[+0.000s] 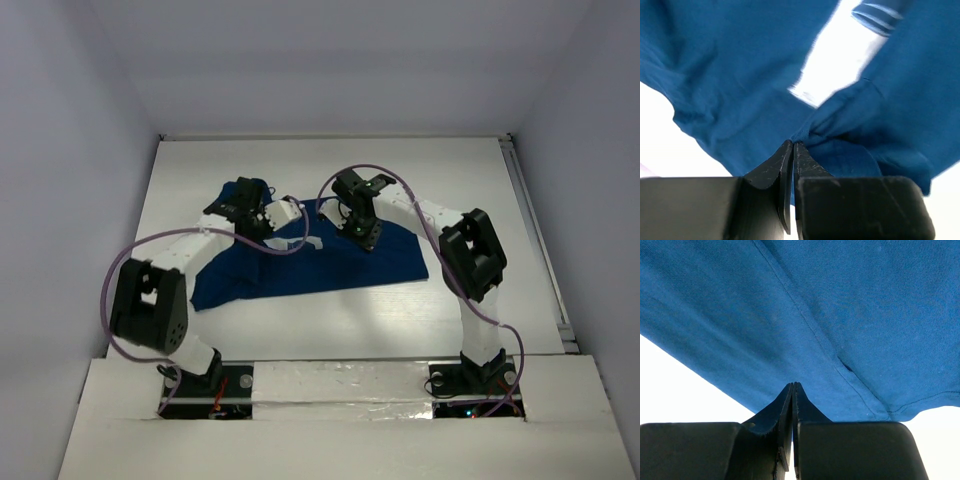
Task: Fold and stack the t-shirts
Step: Fold the flattened tshirt in 1/3 of the way
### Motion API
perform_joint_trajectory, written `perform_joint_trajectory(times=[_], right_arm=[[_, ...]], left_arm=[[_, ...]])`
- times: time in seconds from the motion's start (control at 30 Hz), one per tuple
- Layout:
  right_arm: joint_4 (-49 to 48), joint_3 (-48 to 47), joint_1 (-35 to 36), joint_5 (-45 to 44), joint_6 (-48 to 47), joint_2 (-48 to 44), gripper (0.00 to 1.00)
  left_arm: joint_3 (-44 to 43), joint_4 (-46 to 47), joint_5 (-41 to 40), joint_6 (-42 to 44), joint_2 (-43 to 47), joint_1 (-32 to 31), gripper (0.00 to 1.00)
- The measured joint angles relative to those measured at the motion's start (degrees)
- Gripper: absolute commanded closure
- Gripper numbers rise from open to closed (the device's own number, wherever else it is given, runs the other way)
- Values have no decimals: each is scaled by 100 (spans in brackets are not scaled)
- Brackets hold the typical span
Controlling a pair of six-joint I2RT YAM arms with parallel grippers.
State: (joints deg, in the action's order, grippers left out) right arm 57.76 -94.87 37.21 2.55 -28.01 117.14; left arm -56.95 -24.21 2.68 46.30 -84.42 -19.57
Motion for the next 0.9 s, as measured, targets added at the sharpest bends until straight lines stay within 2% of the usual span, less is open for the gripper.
perform_joint_trajectory(times=[0.17, 0.27, 0.37, 0.4, 0.43, 0.53, 0.57, 0.6, 0.67, 0.77, 0.8, 0.9], right_arm=[[-9, 2, 0, 2, 0, 0, 95], [-24, 17, 0, 4, 0, 0, 95], [-37, 22, 0, 2, 0, 0, 95], [-39, 22, 2, 2, 0, 0, 95], [-39, 22, 2, 4, 0, 0, 95], [-42, 22, 11, 4, -2, 0, 95], [-44, 22, 13, 4, -2, 0, 95], [-46, 22, 24, 4, 0, 2, 95], [-61, 22, 46, 2, -2, 17, 95], [-122, 22, 83, 4, -2, 105, 96], [-138, 22, 92, 4, 0, 138, 96], [-153, 52, 122, 7, -2, 212, 96]], left_arm=[[-597, 116, -343, 109, -1060, 111, 100], [-774, 291, -533, 125, -1526, 201, 84], [-942, 428, -664, 76, -1805, 317, 87], [-1027, 490, -715, 26, -1886, 363, 71], [-1106, 553, -776, -9, -1954, 400, 63], [-1290, 811, -918, -197, -2037, 522, 59], [-1331, 868, -925, -243, -2037, 560, 53], [-1368, 935, -922, -299, -2017, 619, 41], [-1390, 1010, -822, -424, -1906, 710, 41], [-1408, 870, -417, -505, -1497, 833, 46], [-1425, 778, -275, -501, -1331, 863, 55], [-1447, 470, 256, -380, -723, 907, 64]])
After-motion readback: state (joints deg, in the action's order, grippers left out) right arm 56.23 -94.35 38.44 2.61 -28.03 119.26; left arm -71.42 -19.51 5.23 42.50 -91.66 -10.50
